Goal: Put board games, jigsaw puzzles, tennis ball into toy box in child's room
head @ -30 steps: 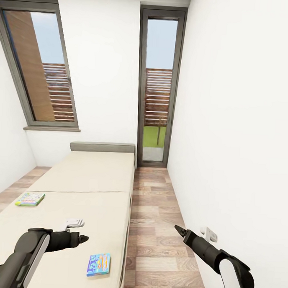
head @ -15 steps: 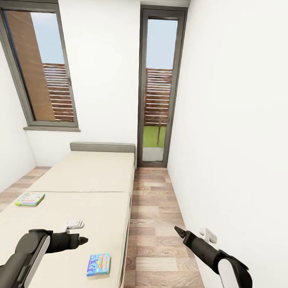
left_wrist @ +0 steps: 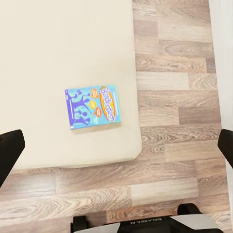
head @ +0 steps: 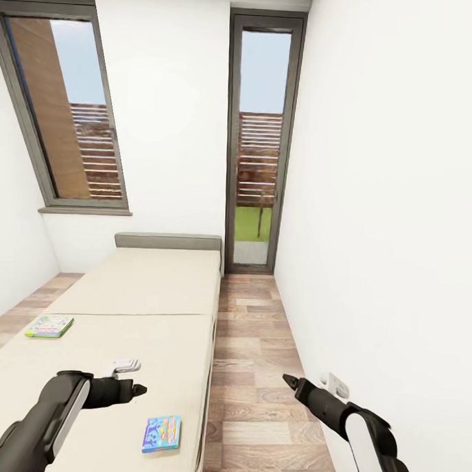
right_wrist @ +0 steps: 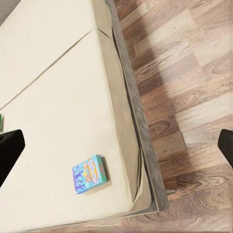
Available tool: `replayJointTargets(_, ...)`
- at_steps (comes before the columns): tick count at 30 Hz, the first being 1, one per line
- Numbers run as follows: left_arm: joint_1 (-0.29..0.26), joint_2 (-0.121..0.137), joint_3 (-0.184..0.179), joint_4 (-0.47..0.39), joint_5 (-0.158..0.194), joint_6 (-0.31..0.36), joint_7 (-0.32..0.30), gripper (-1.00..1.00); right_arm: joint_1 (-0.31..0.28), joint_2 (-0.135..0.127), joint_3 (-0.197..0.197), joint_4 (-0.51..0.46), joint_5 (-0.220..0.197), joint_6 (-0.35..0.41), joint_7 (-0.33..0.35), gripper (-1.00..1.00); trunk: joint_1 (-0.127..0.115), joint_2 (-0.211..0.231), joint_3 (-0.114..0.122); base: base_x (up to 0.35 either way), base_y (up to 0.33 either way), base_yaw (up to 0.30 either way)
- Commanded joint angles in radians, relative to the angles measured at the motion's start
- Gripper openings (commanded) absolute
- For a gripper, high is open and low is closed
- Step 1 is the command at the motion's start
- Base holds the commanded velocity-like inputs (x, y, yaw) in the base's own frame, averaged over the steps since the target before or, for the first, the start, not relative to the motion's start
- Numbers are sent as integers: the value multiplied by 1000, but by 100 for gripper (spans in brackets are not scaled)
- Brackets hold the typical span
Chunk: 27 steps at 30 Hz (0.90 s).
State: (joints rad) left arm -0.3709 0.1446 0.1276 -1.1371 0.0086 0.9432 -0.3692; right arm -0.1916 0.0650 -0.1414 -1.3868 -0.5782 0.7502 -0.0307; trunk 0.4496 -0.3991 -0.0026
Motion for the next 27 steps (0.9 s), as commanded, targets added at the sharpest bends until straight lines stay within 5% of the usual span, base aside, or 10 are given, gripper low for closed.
replayJointTargets(1,-5,0,1,8,1,1,-3,100,-2,1,-1,2,-7,5,-6,100,0,-1,0,0,0,0)
replayJointTargets(27,-23,5,15,40,2,-15,-4,100,-6,1,4,12,-6,5,-17,100,0,-1,0,0,67,0)
